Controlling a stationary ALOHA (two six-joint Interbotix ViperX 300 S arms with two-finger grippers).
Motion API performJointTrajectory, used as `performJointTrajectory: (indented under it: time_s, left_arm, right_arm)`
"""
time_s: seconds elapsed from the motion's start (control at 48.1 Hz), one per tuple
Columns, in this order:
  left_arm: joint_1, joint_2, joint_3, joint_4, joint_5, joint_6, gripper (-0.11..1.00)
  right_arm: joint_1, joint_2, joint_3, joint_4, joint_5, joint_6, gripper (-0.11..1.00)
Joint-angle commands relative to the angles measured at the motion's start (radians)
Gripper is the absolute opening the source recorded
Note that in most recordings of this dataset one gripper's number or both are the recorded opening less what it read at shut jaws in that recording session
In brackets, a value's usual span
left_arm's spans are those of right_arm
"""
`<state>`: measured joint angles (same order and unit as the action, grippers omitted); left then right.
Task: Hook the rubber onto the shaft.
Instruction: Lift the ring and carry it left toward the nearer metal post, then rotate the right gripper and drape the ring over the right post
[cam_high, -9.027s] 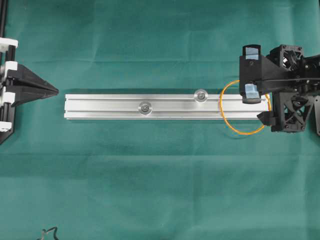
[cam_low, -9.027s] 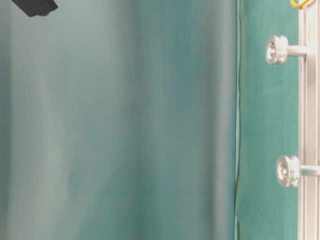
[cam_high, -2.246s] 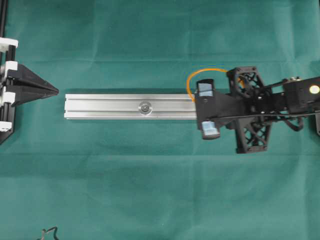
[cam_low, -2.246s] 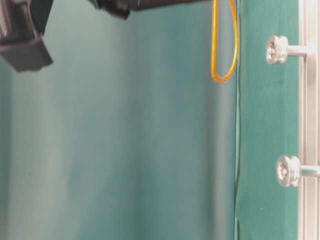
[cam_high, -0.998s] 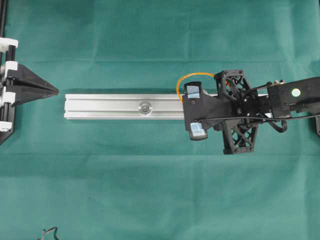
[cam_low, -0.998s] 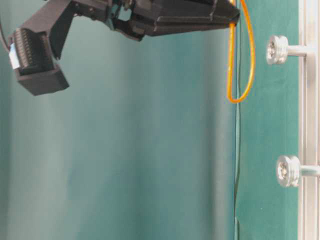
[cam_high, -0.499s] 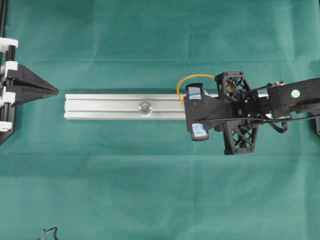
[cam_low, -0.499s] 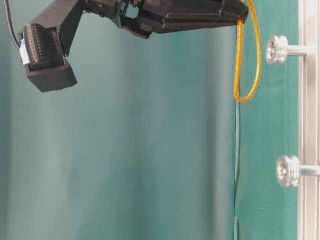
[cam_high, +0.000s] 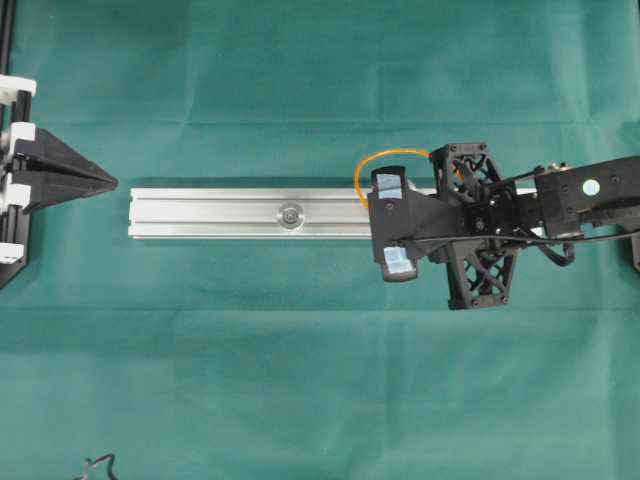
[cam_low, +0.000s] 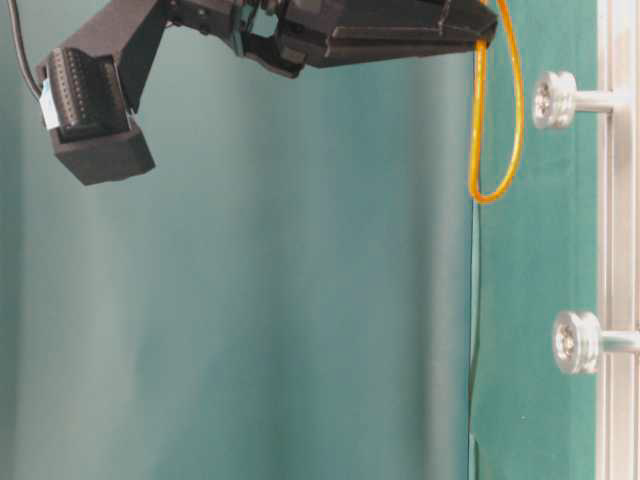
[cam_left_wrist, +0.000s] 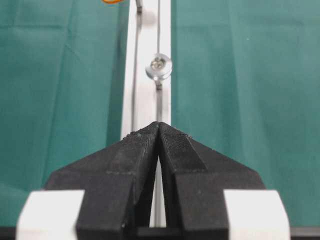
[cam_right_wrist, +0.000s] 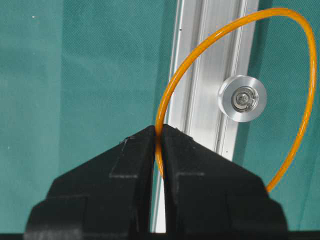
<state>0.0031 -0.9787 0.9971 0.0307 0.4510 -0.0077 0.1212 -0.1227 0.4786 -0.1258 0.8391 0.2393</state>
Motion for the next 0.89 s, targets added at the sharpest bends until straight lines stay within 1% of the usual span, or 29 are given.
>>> performJointTrajectory:
  time_s: [0.0,0.624,0.874]
  left_arm:
    - [0.002,0.008,-0.032,0.002,-0.009,0.0,0.0]
    - [0.002,0.008,-0.034,0.002,-0.009,-0.002,0.0]
    - [0.0,0.008,-0.034,0.002,-0.011,-0.002,0.0]
  right_arm:
    - [0.006,-0.011,-0.009,0.003,-0.006,0.002,0.07]
    - [0.051,-0.005,-0.015,0.005,-0.006,0.003,0.07]
    - [0.067,0.003,-0.023,0.005,-0.029,0.003,0.07]
